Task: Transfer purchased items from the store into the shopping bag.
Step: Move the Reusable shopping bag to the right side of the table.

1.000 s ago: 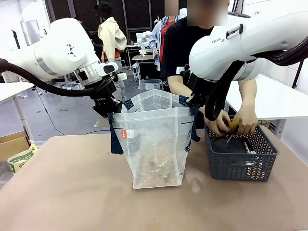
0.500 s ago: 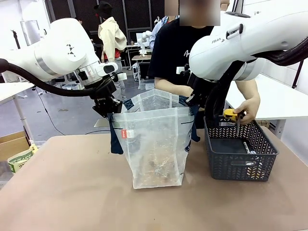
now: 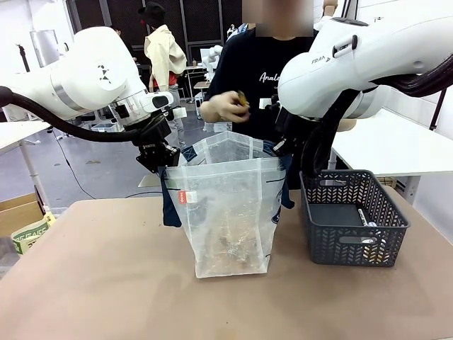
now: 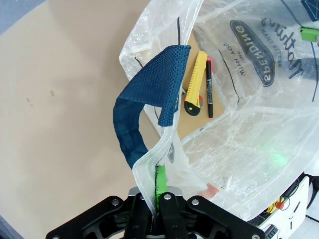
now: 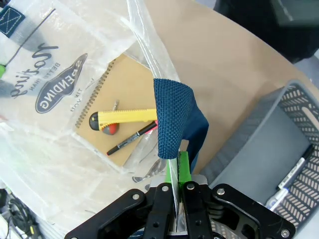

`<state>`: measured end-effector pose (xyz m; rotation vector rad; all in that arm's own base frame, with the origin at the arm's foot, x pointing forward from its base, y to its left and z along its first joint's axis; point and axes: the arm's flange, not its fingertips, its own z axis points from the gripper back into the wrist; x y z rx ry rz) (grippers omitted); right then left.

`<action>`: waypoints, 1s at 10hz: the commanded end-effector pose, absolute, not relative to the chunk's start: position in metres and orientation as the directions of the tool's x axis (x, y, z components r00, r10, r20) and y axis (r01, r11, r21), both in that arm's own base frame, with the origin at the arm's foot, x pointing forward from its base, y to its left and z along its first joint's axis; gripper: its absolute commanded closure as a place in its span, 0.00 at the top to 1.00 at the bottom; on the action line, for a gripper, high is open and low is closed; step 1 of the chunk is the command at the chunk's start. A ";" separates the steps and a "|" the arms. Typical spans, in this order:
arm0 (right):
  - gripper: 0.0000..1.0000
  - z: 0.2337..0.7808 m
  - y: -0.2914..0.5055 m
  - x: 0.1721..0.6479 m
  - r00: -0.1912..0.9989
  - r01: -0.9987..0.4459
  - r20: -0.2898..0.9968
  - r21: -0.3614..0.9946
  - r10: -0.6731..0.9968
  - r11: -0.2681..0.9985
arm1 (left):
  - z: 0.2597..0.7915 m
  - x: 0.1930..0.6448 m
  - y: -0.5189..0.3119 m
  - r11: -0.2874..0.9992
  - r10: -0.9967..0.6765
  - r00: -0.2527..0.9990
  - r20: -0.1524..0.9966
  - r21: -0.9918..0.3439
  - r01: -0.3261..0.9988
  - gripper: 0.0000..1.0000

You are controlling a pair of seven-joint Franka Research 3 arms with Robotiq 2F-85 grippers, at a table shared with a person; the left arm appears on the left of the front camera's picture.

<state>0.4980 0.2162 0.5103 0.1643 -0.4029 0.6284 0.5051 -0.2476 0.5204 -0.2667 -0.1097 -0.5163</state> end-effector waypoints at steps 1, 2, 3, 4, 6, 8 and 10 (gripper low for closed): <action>0.00 0.511 0.215 0.498 0.735 -0.598 0.417 0.027 0.535 0.801 | 0.523 0.505 -0.246 0.838 -0.468 0.866 0.175 -0.223 0.498 0.00; 0.00 0.511 0.215 0.498 0.735 -0.598 0.417 0.027 0.535 0.801 | 0.523 0.505 -0.246 0.838 -0.468 0.866 0.175 -0.223 0.498 0.00; 0.00 0.511 0.215 0.498 0.735 -0.598 0.417 0.027 0.535 0.801 | 0.523 0.505 -0.246 0.838 -0.468 0.866 0.175 -0.223 0.498 0.00; 0.00 0.511 0.215 0.498 0.735 -0.598 0.417 0.027 0.535 0.801 | 0.523 0.505 -0.246 0.838 -0.468 0.866 0.175 -0.223 0.498 0.00; 0.00 0.511 0.215 0.498 0.735 -0.598 0.417 0.027 0.535 0.801 | 0.523 0.505 -0.246 0.838 -0.468 0.866 0.175 -0.223 0.498 0.00; 0.00 0.511 0.215 0.498 0.735 -0.598 0.417 0.027 0.535 0.801 | 0.523 0.505 -0.246 0.838 -0.468 0.866 0.175 -0.223 0.498 0.00; 0.00 0.511 0.215 0.498 0.735 -0.598 0.417 0.027 0.535 0.801 | 0.523 0.505 -0.246 0.838 -0.468 0.866 0.175 -0.223 0.498 0.00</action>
